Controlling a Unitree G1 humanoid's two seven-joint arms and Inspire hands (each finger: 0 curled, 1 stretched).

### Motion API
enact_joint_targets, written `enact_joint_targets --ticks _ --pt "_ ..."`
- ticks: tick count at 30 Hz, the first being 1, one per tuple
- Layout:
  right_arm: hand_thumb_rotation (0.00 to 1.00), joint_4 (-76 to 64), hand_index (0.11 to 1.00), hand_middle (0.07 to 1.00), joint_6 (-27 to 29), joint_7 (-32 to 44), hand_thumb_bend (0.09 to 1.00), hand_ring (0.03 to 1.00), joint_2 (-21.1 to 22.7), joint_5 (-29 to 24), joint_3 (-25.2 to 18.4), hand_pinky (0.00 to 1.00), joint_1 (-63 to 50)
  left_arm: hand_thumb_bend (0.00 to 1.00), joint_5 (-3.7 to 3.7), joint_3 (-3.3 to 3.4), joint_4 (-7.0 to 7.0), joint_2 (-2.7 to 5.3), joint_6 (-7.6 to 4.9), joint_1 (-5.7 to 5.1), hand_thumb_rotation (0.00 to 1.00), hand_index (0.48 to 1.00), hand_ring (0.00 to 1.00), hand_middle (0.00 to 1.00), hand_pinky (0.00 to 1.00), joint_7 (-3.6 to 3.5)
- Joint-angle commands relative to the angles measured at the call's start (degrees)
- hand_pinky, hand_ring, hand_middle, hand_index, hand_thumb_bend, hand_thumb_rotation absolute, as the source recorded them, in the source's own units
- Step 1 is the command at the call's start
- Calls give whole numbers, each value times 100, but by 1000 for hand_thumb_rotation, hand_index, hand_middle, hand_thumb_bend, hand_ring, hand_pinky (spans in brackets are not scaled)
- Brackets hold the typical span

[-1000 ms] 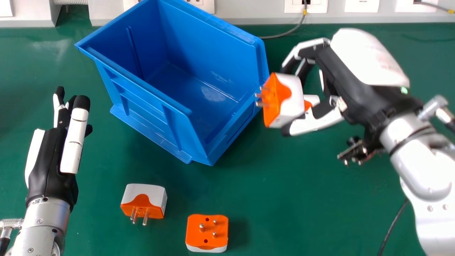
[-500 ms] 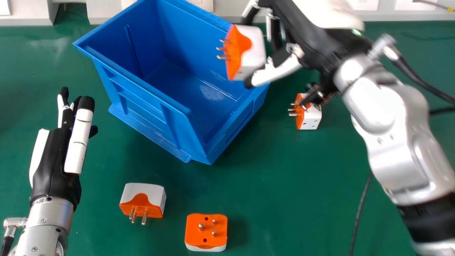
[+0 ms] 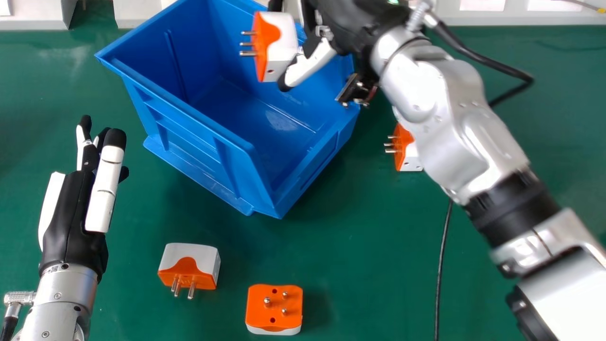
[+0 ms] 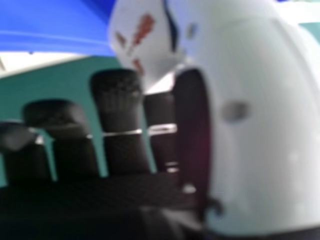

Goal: Pick all objects and put in blue box

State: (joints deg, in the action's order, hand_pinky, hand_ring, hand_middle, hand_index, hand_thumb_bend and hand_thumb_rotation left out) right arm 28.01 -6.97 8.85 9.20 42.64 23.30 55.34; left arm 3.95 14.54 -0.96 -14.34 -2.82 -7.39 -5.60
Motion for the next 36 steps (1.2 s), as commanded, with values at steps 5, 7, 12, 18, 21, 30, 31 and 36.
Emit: enact_joint_targets --ticks 5,7,12,18,21,30,31,36 --pt "140 1188 470 164 92 -462 497 84 -369 110 272 30 1009 669 -55 -38 -230 37 49 -32 1000 1000 983 993 919 78" --pt "141 1493 470 166 117 -560 496 86 -460 123 365 31 1168 669 -60 -47 -240 40 51 -40 1000 1000 983 993 920 91" --pt "142 2142 469 172 184 -771 496 90 -647 143 562 34 1495 670 -48 -59 -249 58 48 -35 1000 1000 983 993 920 107" --pt "142 2904 469 173 334 -1030 496 91 -930 113 734 36 1770 672 -80 -87 -241 71 54 -22 1000 1000 983 993 918 153" --pt "140 3286 469 161 408 -1085 498 83 -1091 72 774 27 1873 675 -108 -99 -260 86 61 -28 1000 1000 983 992 918 179" --pt "130 4027 477 140 562 -1127 511 68 -1316 53 915 12 1954 674 -207 -212 -540 189 175 -124 1000 1000 981 985 913 286" --pt "130 4097 476 138 537 -1115 513 67 -1338 78 954 10 1967 674 -234 -231 -584 205 202 -133 1000 1000 981 985 912 303" --pt "119 4346 474 128 390 -1076 512 63 -1437 60 1036 6 1989 672 -319 -298 -734 277 283 -184 1000 1000 980 983 908 369"
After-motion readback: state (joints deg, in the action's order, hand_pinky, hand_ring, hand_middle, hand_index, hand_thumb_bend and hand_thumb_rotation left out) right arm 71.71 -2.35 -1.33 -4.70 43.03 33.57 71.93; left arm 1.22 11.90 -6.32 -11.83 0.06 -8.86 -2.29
